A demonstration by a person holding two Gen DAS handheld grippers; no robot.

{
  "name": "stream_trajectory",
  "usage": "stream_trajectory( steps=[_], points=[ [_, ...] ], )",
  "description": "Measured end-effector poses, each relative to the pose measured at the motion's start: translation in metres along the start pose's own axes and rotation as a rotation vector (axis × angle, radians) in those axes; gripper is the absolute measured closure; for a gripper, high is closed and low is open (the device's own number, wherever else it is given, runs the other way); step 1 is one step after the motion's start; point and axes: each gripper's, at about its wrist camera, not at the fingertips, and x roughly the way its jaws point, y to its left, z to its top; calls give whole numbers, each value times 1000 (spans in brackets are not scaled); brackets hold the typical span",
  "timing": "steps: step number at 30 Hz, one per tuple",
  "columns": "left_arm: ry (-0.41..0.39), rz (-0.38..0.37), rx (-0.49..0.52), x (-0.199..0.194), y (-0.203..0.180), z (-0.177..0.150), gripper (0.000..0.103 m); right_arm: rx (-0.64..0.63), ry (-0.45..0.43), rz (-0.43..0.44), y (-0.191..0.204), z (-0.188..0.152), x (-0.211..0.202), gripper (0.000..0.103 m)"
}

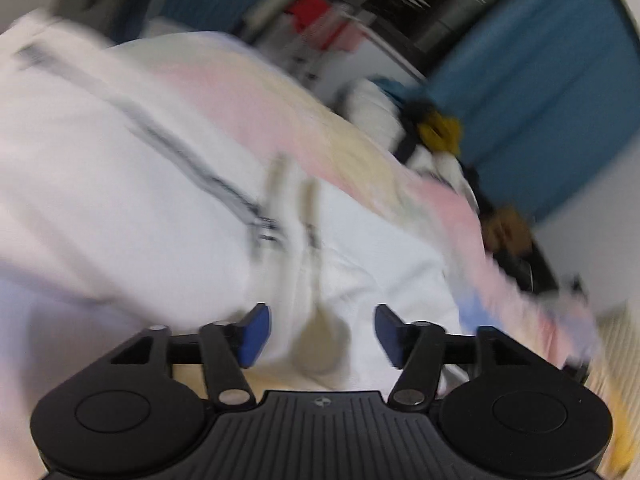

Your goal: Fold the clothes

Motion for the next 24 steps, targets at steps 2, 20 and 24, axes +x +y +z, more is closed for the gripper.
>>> stream_trajectory(
  steps=[2,20,24],
  points=[
    [-14,30,-142,-21,27,3,22,8,-12,-9,-1,1,-5,27],
    [-427,197,-740,-50,184,67,32,-304,-231,134,65,-11,-45,27],
    [-455,182,-669,-49,194,78,61,-388,-85,197,84,-24,-21,27]
  ],
)
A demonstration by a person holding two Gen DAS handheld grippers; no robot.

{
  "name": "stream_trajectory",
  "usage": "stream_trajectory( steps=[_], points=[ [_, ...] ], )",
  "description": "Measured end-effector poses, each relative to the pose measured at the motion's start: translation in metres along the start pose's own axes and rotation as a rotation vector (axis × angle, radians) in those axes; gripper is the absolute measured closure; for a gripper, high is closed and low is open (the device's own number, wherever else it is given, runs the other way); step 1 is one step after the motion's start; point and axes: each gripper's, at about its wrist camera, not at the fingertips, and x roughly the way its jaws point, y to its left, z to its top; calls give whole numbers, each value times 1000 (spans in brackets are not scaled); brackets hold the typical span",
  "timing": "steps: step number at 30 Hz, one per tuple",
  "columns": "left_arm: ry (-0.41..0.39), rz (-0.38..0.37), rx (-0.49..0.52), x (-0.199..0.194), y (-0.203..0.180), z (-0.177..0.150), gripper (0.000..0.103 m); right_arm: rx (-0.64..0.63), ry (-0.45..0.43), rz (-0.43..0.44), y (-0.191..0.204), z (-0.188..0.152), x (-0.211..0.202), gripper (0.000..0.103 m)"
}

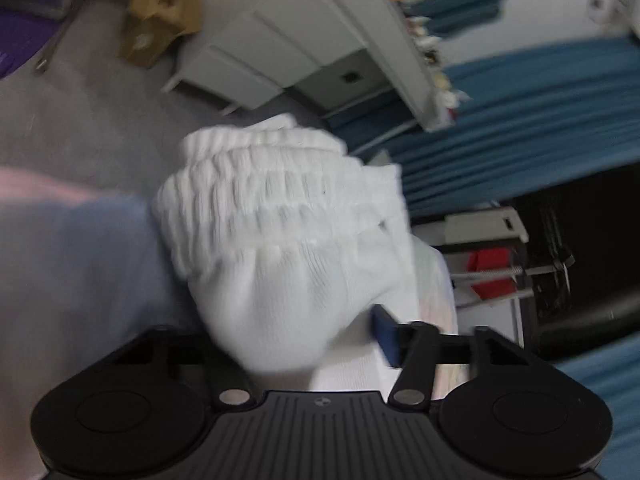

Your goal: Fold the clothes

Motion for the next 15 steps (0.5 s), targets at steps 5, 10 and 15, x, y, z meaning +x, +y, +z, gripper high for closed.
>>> stream_trajectory(
  steps=[5,10,15],
  points=[
    [-101,-4,238,-27,-49,-14,87,35,53,12,-2,-1,11,27],
    [-243,-104,546,-76,-145,-82,87,158,38,-21,-26,11,1,27],
    [-286,-257,763,-98,-229,-173,86,397,27,-69,-77,15,-21,27]
  ],
)
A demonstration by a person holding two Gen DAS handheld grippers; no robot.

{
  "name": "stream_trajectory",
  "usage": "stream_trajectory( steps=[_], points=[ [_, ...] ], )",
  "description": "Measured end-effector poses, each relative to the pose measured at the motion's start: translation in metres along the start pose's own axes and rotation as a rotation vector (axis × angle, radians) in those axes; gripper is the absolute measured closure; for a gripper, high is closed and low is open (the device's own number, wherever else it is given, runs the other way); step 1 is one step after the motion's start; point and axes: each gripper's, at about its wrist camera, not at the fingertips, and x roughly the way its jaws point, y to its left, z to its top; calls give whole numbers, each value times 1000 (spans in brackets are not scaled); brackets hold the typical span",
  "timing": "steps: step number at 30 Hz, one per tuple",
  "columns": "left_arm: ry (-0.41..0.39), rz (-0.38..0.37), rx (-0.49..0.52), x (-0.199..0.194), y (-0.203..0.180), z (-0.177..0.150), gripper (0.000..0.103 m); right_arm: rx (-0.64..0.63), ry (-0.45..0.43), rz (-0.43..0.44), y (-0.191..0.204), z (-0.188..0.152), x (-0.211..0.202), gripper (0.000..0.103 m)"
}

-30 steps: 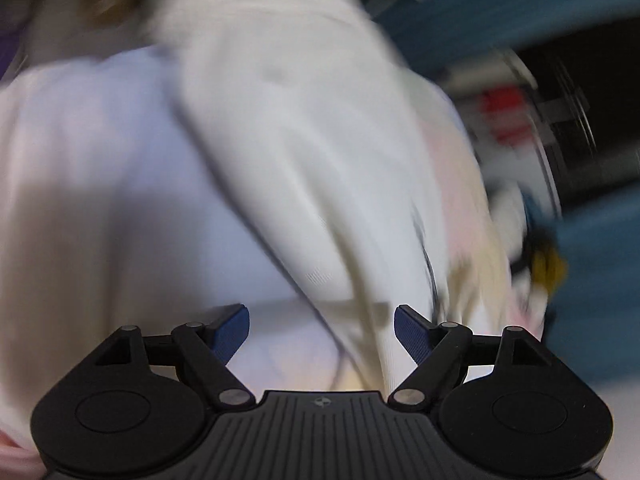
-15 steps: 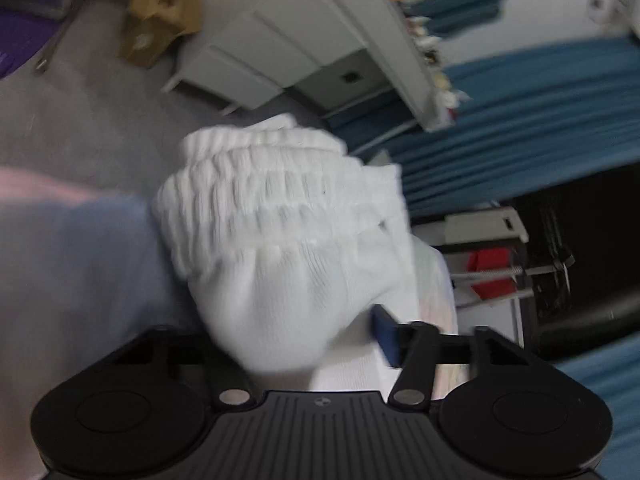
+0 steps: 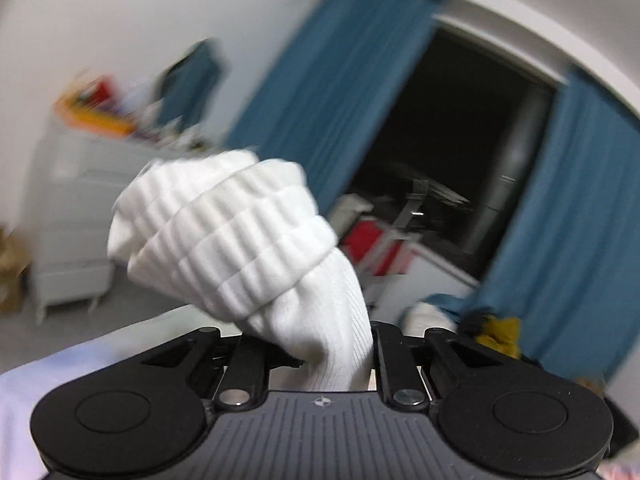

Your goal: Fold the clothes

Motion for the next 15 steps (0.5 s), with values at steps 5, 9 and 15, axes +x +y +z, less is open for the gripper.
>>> stream_trajectory(
  steps=[5,9,15],
  points=[
    [21,-164,279,5,-121,-65,81,200,-66,-41,-50,25,-23,27],
    [178,-252,588,17,-184,-159,76,386,-102,-29,-94,38,-33,25],
    [319,-293,956,26,-201,-257,75,600,-52,176,-140,50,-17,28]
  ],
)
